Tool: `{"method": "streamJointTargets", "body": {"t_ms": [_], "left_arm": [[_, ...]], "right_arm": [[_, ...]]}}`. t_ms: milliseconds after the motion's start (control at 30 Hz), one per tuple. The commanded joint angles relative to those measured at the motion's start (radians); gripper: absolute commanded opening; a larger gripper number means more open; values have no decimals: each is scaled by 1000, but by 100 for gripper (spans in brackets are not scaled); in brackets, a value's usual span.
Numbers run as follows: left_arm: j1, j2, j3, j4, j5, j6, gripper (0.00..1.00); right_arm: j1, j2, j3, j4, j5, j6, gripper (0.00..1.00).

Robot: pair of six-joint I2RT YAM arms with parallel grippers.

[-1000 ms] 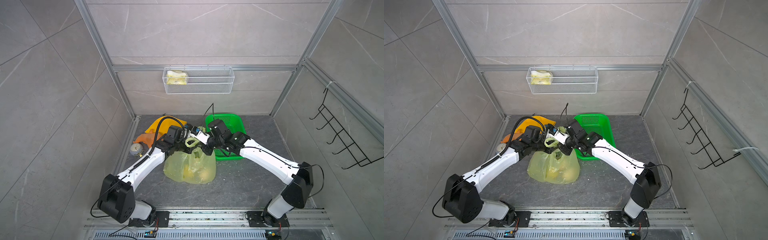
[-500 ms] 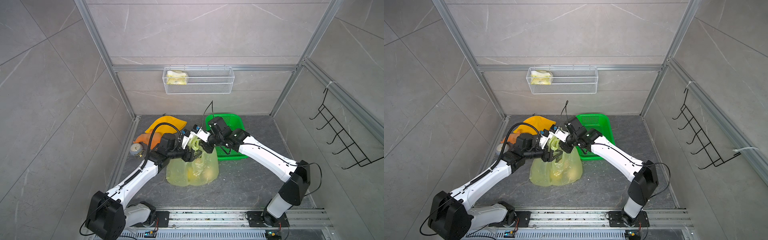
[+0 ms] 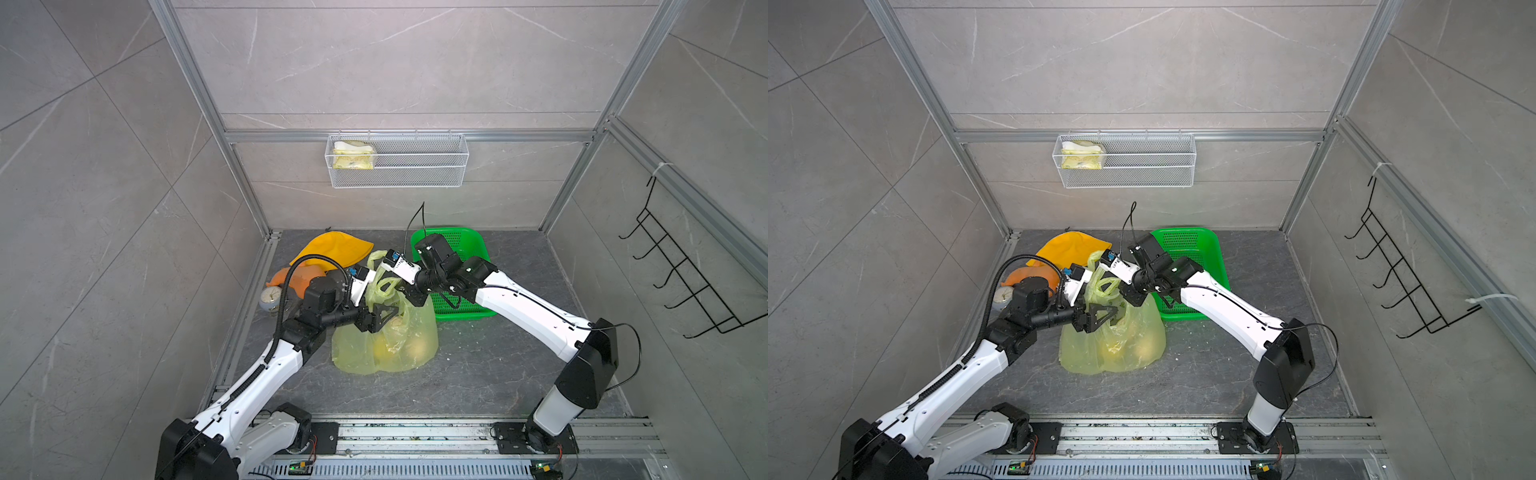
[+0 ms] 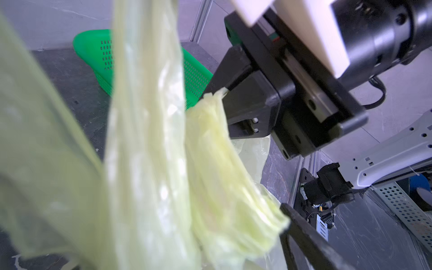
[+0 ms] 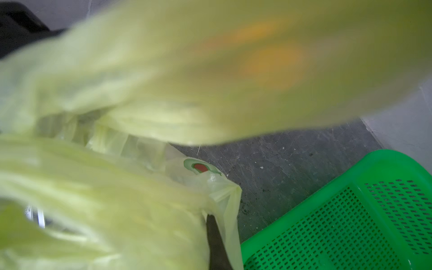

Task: Place the pears into plastic bags & tie knots
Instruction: Tie the plastic bag at the center of the board.

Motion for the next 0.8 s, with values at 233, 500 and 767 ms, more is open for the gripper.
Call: {"method": "streamJointTargets", "body": {"t_ms": [233, 500, 767], "left_arm": [[8, 74, 24, 205, 36, -92, 88], [20, 64, -9, 314, 18, -132, 86], [25, 92, -15, 382, 22, -167, 39]], "right_arm": [[32, 22, 37, -27, -66, 20, 0], [45, 31, 33, -26, -88, 17, 0], [53, 29, 27, -21, -104, 13, 0]]}}
